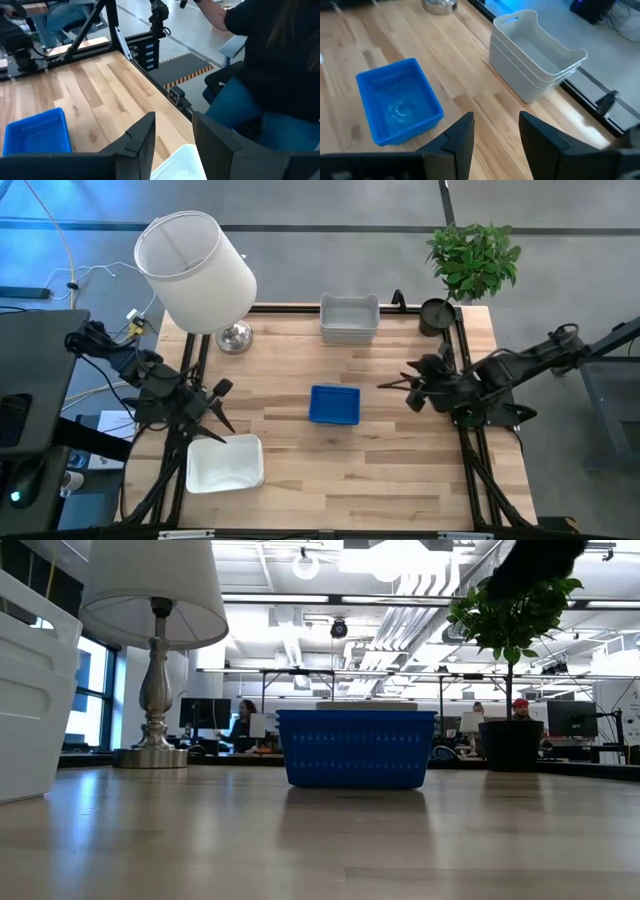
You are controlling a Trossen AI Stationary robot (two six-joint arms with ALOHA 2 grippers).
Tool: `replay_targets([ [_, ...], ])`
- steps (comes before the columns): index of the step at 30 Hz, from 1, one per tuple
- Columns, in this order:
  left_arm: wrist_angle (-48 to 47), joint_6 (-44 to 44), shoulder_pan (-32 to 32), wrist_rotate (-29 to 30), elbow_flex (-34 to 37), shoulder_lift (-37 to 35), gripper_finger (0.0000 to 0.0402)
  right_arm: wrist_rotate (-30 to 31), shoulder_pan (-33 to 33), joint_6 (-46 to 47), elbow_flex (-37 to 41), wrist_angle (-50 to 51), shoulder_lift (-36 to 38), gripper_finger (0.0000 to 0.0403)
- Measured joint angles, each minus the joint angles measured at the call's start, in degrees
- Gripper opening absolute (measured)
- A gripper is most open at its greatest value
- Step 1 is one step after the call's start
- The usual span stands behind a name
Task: Stack baskets by color
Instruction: Return to Home Position
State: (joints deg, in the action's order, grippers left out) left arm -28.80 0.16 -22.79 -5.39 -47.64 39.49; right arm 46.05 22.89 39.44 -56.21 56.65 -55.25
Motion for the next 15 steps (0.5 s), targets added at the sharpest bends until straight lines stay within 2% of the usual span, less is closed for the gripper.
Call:
replay_targets([
  [4,3.2,-1.5,0.3,0.0,6.0,-4.0,0.0117,1.5,1.9,-2.3,6.6,-7.7,5.7,0.0142],
  [11,8.4,-2.5,0.3,0.0,15.2,-12.2,0.0117,1.0,2.8,-15.1,16.6,-26.5,13.5,0.0142],
  [15,12.4,-2.5,0.3,0.0,20.4,-16.9,0.0117,0.2,2.8,-20.1,21.2,-33.3,17.3,0.0142],
])
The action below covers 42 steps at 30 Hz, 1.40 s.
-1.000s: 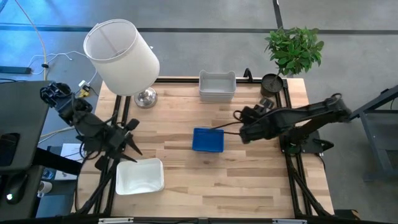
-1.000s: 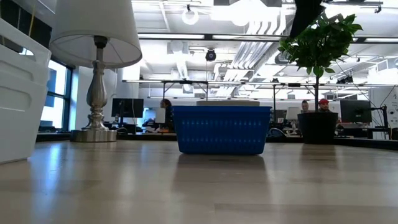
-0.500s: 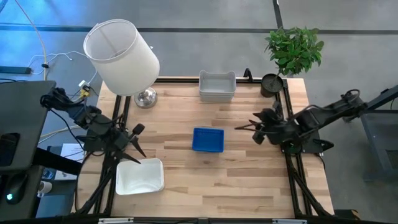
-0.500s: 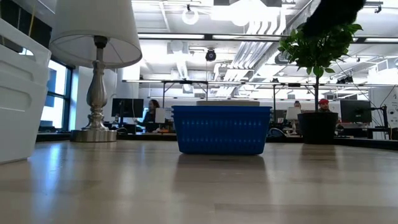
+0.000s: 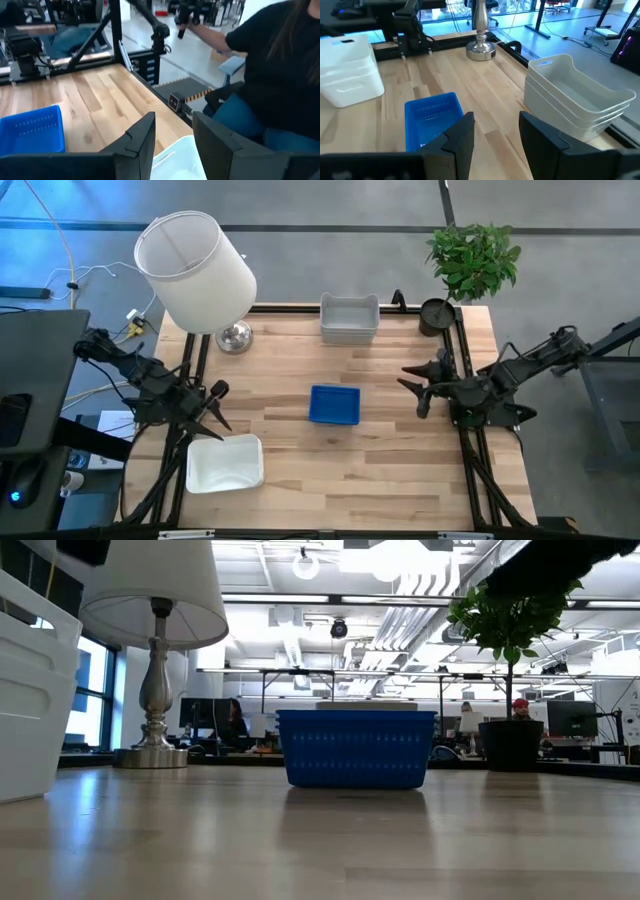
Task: Stack baskets by color
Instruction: Return to Home Position
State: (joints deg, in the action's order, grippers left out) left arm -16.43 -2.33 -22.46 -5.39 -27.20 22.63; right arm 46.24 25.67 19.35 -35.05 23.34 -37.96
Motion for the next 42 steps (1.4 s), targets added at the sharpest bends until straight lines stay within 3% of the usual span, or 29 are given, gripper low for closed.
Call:
replay_targets([
  [16,10.6,-0.5,0.0,0.7,17.0,-14.9,0.0117,-0.5,0.0,6.2,16.7,-5.2,12.7,0.0142],
  [27,11.8,0.3,0.0,2.3,21.2,-20.5,0.0117,-5.7,0.0,6.1,26.9,-14.6,19.1,0.0142],
  [37,17.0,-2.5,0.0,5.4,26.6,-22.0,0.0117,-17.3,0.0,-2.6,34.4,-30.2,21.3,0.0142],
  [42,17.8,-2.4,0.0,6.3,26.5,-22.2,0.0117,-17.6,-0.2,-9.8,34.4,-32.5,23.7,0.0142],
])
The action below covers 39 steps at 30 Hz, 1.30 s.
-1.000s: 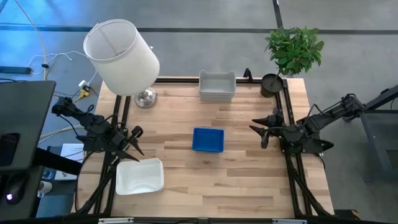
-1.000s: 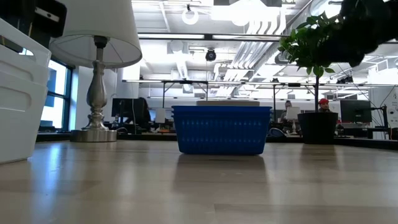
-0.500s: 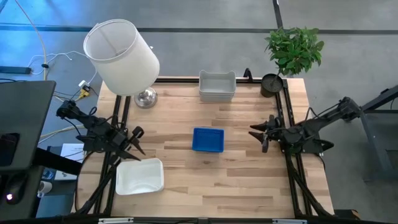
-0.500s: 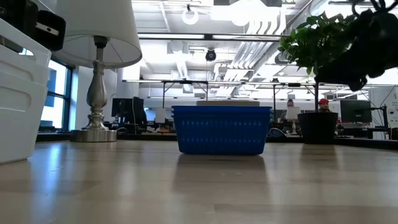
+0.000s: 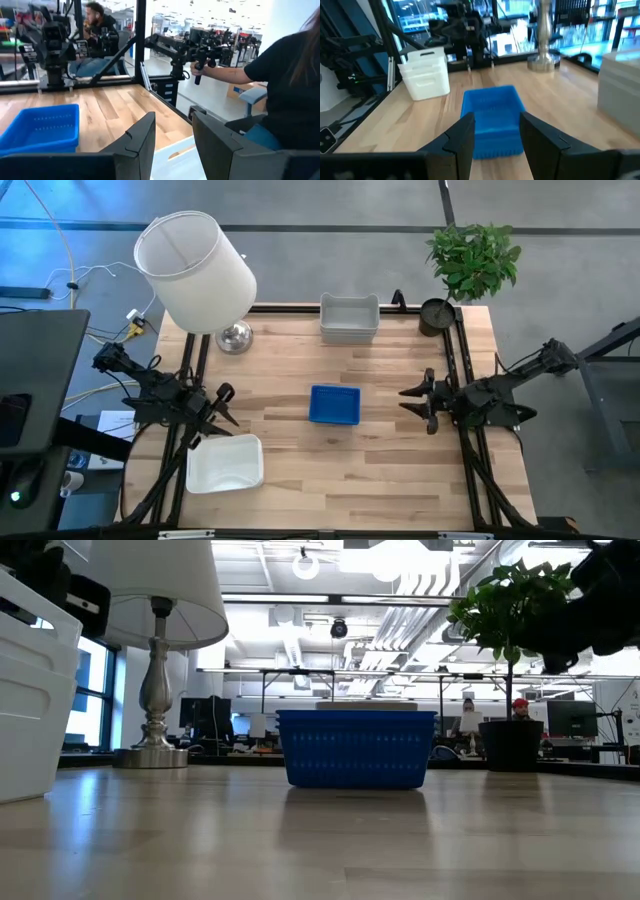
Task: Stack baskets by color
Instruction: Return to Home Position
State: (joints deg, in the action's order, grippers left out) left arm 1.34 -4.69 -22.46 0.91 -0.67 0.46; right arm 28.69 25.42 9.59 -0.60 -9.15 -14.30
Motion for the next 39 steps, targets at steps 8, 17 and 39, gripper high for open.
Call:
replay_targets([
  [8,0.2,5.0,0.0,5.3,0.0,-0.3,0.0117,-1.4,-1.3,-7.9,-0.3,4.3,10.7,0.0142],
  [17,0.7,5.4,0.0,8.9,0.0,0.0,0.0117,-2.8,-2.6,-4.2,-3.9,14.7,14.2,0.0142],
  [39,0.7,4.9,0.0,8.8,0.0,0.2,0.0117,-2.8,-2.6,0.6,-3.3,16.1,14.0,0.0142],
])
